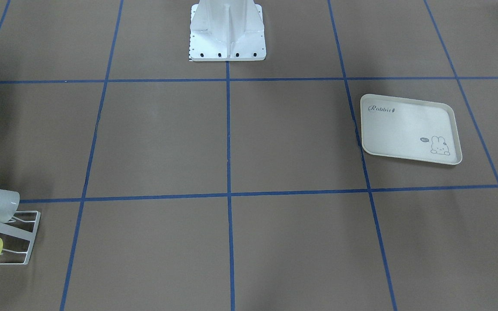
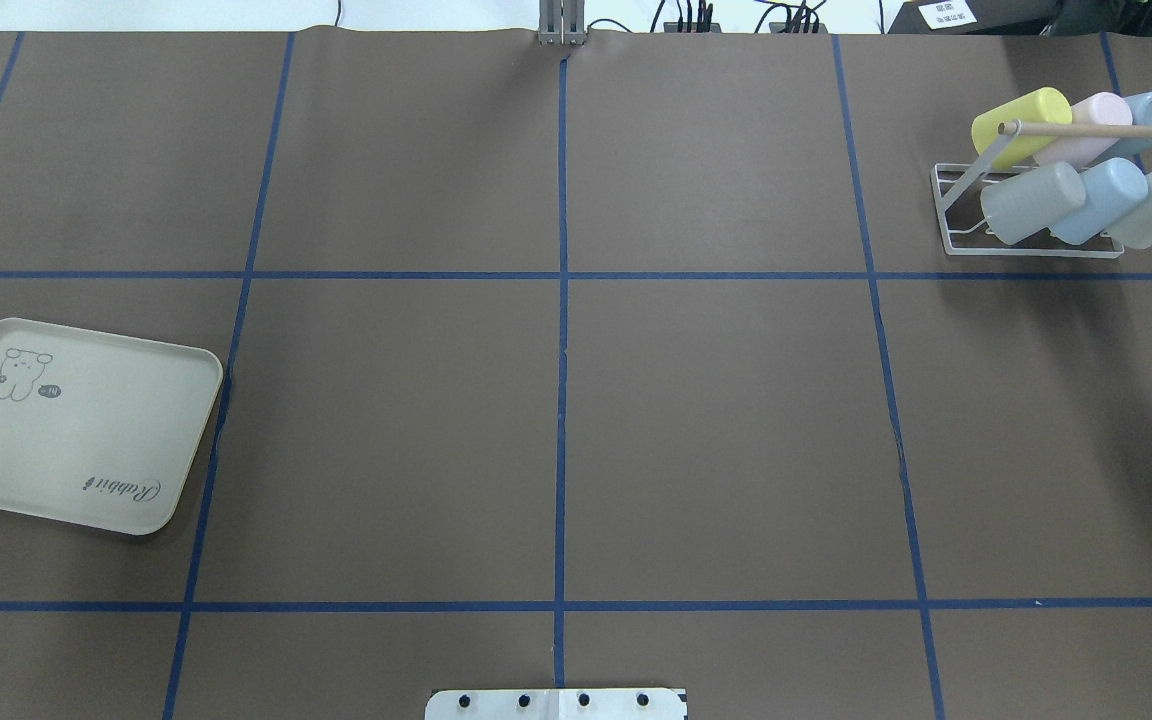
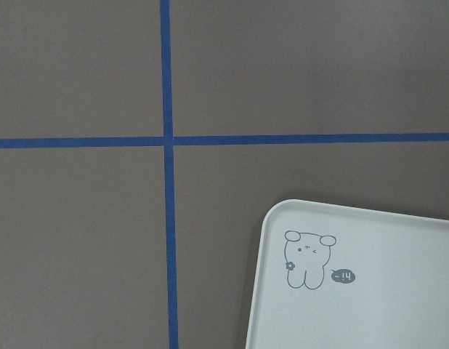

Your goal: Transfer IKEA cup to right arm and place on rack

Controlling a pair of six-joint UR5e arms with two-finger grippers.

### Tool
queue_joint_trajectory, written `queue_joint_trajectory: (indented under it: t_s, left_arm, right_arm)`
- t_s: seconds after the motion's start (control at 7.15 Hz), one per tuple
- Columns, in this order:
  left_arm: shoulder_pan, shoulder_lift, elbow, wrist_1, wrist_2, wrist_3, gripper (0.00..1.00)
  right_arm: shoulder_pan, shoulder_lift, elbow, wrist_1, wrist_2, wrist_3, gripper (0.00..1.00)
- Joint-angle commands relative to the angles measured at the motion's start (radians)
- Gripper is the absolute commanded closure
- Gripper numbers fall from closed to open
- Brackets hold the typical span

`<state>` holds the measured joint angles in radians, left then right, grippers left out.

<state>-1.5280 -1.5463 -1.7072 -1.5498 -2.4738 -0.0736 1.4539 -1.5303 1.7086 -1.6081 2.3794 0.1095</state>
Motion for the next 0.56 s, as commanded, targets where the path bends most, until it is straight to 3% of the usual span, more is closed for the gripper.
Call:
queue_joint_trajectory:
  t_s: [0.0, 0.42]
  left_arm:
    - [0.0, -0.008, -0.002, 0.0, 0.001, 0.0, 0.0]
    - [0.0, -0.008, -0.008, -0.001, -0.008, 0.0, 0.0]
  right_arm:
    - [-0.006, -0.001, 0.015, 0.0, 0.006, -0.004, 0.0]
    - [-0.004, -0.013, 0.084, -0.009, 0.018, -0.011, 0.0]
